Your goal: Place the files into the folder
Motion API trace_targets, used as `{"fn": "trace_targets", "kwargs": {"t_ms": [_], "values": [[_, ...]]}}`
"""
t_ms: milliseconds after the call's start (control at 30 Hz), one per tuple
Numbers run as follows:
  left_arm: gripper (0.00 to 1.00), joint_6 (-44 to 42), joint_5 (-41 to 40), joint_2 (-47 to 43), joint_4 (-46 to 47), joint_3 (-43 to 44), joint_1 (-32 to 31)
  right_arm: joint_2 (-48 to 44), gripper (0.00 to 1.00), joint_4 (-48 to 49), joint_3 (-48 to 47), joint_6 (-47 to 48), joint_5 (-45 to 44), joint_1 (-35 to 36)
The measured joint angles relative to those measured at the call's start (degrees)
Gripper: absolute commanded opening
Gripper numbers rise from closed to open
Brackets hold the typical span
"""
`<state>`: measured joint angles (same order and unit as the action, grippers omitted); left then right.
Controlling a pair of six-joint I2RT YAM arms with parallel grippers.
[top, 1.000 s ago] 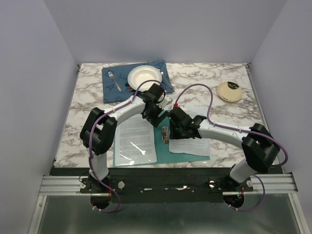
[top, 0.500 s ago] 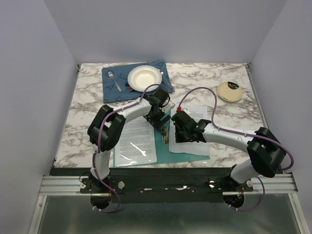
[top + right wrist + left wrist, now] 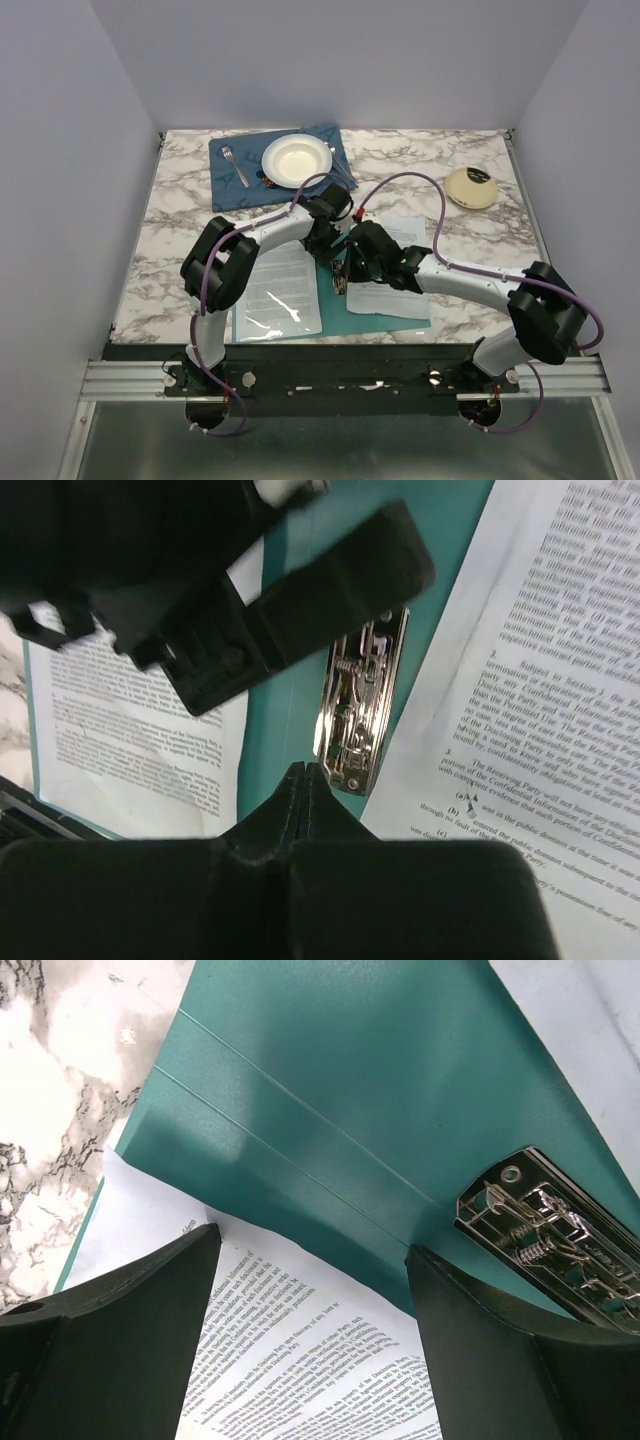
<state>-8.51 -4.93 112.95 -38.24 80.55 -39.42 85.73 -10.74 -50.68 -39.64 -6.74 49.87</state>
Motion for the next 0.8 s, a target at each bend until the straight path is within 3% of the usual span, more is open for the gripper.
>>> {"fn": "trace_targets", "kwargs": {"t_ms": [267,800], "values": [[0.9,0.0,-1.42,0.0,0.5,0.0,0.0,3.28,0.01,10.56,11.13,-4.02,3.04,0.83],[0.9,-0.02,-3.48,0.2,0.52,0.59,-0.2,2.03,0.01,17.53,15.52,-6.73,3.37,0.81]]}}
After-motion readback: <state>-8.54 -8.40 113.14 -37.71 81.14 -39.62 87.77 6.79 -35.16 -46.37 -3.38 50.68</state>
